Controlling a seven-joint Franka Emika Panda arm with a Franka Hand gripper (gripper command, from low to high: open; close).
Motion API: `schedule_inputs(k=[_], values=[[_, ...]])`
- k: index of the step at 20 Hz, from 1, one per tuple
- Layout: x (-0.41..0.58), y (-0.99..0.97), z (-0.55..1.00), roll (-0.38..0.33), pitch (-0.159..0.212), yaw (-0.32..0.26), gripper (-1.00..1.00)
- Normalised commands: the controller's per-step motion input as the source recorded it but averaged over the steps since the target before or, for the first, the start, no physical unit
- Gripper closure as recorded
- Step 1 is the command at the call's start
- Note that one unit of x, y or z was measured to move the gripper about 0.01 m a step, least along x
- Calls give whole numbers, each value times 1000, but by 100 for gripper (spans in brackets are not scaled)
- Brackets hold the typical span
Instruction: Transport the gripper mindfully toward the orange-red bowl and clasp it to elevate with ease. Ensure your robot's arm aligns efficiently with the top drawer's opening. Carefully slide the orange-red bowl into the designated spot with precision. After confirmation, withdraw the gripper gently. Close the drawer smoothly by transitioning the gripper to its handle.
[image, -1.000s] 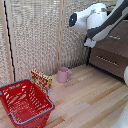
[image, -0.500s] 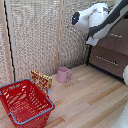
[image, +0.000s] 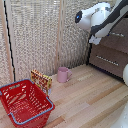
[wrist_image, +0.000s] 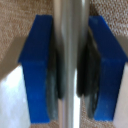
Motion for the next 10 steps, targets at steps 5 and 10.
schedule_inputs(k=[5,10], values=[[358,-862,466,43,-40,56,100],[334,-789,474,75,-17,77,100]])
